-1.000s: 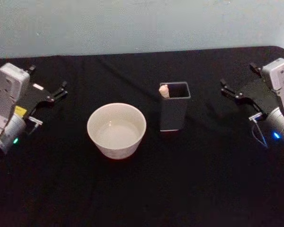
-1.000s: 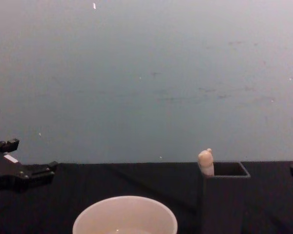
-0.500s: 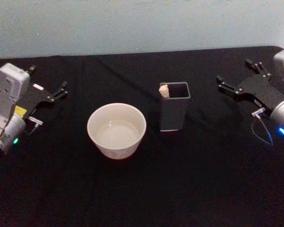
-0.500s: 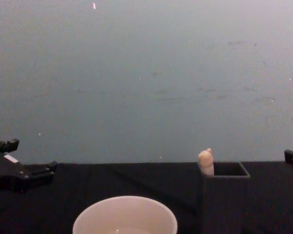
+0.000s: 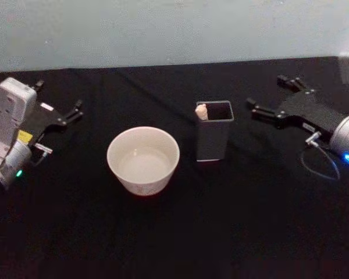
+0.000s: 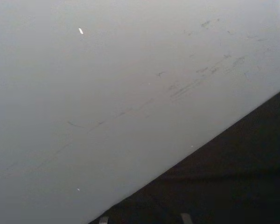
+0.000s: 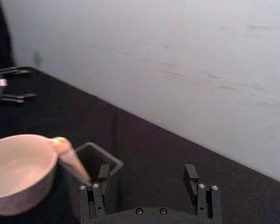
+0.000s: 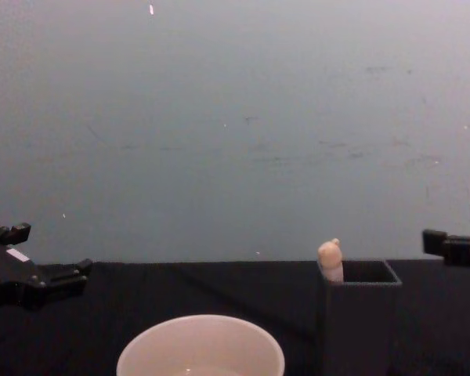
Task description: Pick up the stirring spoon with one hand, stir inside the cup, then place it back in its original position.
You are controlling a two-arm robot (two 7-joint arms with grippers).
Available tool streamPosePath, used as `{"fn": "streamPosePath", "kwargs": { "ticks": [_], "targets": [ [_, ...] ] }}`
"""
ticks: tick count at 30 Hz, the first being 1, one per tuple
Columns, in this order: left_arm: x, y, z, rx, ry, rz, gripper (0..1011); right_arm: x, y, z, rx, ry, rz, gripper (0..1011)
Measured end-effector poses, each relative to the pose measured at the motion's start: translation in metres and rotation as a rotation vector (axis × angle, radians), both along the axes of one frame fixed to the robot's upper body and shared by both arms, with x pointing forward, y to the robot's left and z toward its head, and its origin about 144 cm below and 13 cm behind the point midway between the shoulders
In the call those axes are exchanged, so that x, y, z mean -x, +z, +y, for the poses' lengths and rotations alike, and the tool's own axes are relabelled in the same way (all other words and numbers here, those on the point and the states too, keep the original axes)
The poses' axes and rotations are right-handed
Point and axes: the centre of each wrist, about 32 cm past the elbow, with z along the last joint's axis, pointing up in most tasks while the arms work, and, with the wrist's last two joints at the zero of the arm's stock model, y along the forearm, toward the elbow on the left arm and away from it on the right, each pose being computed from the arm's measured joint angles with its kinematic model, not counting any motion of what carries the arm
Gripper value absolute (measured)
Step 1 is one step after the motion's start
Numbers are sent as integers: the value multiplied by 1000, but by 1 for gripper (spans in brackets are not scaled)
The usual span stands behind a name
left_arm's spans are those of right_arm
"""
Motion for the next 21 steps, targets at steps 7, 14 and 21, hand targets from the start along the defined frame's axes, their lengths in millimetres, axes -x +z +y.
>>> {"fn": "streamPosePath", "kwargs": {
  "ticks": [7, 14, 21],
  "targets": [
    [0, 0, 0, 0, 0, 0, 1001, 0, 10, 11, 20, 114, 51, 1002],
    [0, 0, 0, 0, 0, 0, 1001, 0, 12, 20, 42, 171, 111, 1002],
    [0, 0, 0, 0, 0, 0, 1001, -2, 13, 32, 36, 213, 130, 1002]
  ]
}}
